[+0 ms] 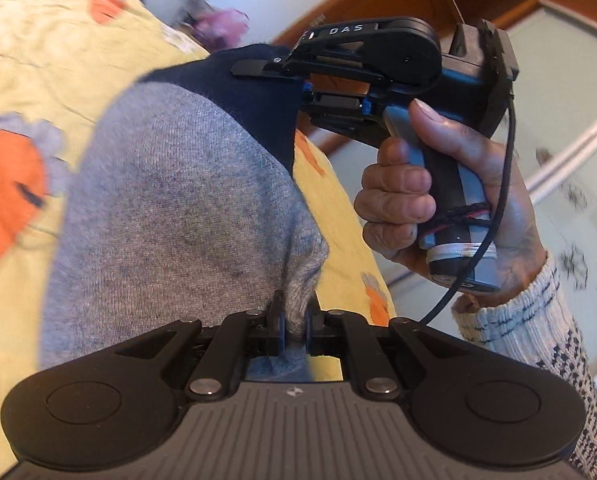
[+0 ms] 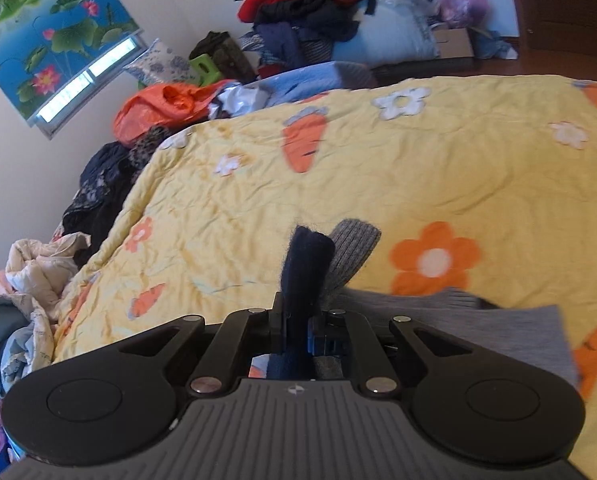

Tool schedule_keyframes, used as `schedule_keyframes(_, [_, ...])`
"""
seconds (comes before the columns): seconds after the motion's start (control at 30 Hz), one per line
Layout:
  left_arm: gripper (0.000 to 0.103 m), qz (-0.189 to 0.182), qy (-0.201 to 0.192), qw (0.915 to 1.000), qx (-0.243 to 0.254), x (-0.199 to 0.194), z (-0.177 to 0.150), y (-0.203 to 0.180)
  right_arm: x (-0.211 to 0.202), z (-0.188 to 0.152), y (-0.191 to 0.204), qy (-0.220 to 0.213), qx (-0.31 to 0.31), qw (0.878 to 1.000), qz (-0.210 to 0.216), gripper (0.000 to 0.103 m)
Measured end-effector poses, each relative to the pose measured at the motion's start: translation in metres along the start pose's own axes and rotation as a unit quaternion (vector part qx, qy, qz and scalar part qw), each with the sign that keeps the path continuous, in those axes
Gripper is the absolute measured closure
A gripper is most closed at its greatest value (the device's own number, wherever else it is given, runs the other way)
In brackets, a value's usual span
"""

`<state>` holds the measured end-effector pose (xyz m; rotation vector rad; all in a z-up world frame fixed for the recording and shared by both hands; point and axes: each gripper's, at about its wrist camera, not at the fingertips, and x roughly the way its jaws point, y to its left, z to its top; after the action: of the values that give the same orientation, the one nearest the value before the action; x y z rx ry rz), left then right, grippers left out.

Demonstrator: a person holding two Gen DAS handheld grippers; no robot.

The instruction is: Fold small clothes

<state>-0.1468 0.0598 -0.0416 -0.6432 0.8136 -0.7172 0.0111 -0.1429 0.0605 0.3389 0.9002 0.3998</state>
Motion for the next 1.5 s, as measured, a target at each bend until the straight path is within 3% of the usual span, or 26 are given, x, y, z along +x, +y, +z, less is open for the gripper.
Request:
schedule_keyframes(0.27, [0.095, 0.015, 0.058, 0.9974, 0.04, 0.063, -0.017, -0.025, -0.007, -0.024, -0.093, 0.001, 0.052, 0.998, -0.038, 0.088])
schedule_keyframes(0.53, [0.094, 0.03, 0.096, 0.9932, 0.057, 0.091, -0.023, -0.023, -0.005, -0.045, -0.134, -0.009, 0.087, 0.995, -0.053, 0.088])
schedule_keyframes(0.63, [0.094, 0.046, 0.111, 0.9905, 0.066, 0.097, -0.024, -0.018, 0.01, -0.051, -0.145, 0.002, 0.075, 0.993, -0.095, 0.088])
schedule_keyframes(0.73, [0.088, 0.064, 0.131, 0.986, 0.081, 0.1, -0.033, -0.021, 0.021, -0.057, -0.159, 0.021, 0.103, 0.991, -0.084, 0.065])
schedule_keyframes(0.77, [0.08, 0.062, 0.138, 0.9852, 0.081, 0.091, -0.032, -0.022, 0.016, -0.056, -0.158, 0.014, 0.109, 0.991, -0.079, 0.058])
schedule_keyframes(0.8, [0.063, 0.053, 0.144, 0.9856, 0.072, 0.078, -0.032, -0.024, 0.007, -0.056, -0.155, 0.005, 0.11, 0.991, -0.075, 0.058])
schedule_keyframes(0.83, [0.051, 0.042, 0.14, 0.9873, 0.063, 0.063, -0.028, -0.022, -0.002, -0.056, -0.15, -0.006, 0.101, 0.992, -0.079, 0.058])
schedule_keyframes(0.87, [0.027, 0.039, 0.122, 0.9898, 0.061, 0.045, -0.022, -0.02, -0.014, -0.057, -0.145, -0.016, 0.088, 0.993, -0.082, 0.056])
schedule_keyframes(0.9, [0.016, 0.044, 0.094, 0.9923, 0.068, 0.022, -0.014, -0.017, -0.026, -0.06, -0.139, -0.028, 0.076, 0.994, -0.075, 0.056])
schedule_keyframes(1.0, [0.016, 0.051, 0.023, 0.9963, 0.064, -0.014, 0.023, 0.003, -0.054, -0.069, -0.128, -0.06, 0.055, 0.995, -0.06, 0.056])
schedule_keyframes(1.1, [0.016, 0.058, -0.006, 0.9977, 0.034, 0.001, 0.077, 0.03, -0.054, -0.071, -0.125, -0.069, 0.052, 0.995, -0.044, 0.058])
schedule_keyframes(1.17, [0.016, 0.048, 0.001, 0.9986, 0.022, 0.027, 0.115, 0.043, -0.044, -0.071, -0.124, -0.073, 0.056, 0.994, -0.05, 0.061])
schedule_keyframes(1.27, [0.016, 0.071, 0.022, 0.997, 0.024, 0.072, 0.14, 0.065, -0.021, -0.075, -0.13, -0.057, 0.075, 0.994, -0.049, 0.064])
schedule_keyframes(1.33, [0.017, 0.112, 0.038, 0.9911, 0.061, 0.093, 0.144, 0.076, 0.003, -0.083, -0.134, -0.023, 0.062, 0.993, -0.098, 0.072])
schedule_keyframes(1.43, [0.017, 0.148, 0.044, 0.9744, 0.163, 0.104, 0.141, 0.067, -0.005, -0.088, -0.134, -0.035, 0.063, 0.993, -0.09, 0.072])
schedule_keyframes(1.5, [0.016, 0.139, 0.05, 0.9794, 0.137, 0.084, 0.14, 0.066, -0.028, -0.092, -0.128, -0.043, 0.083, 0.994, -0.064, 0.068])
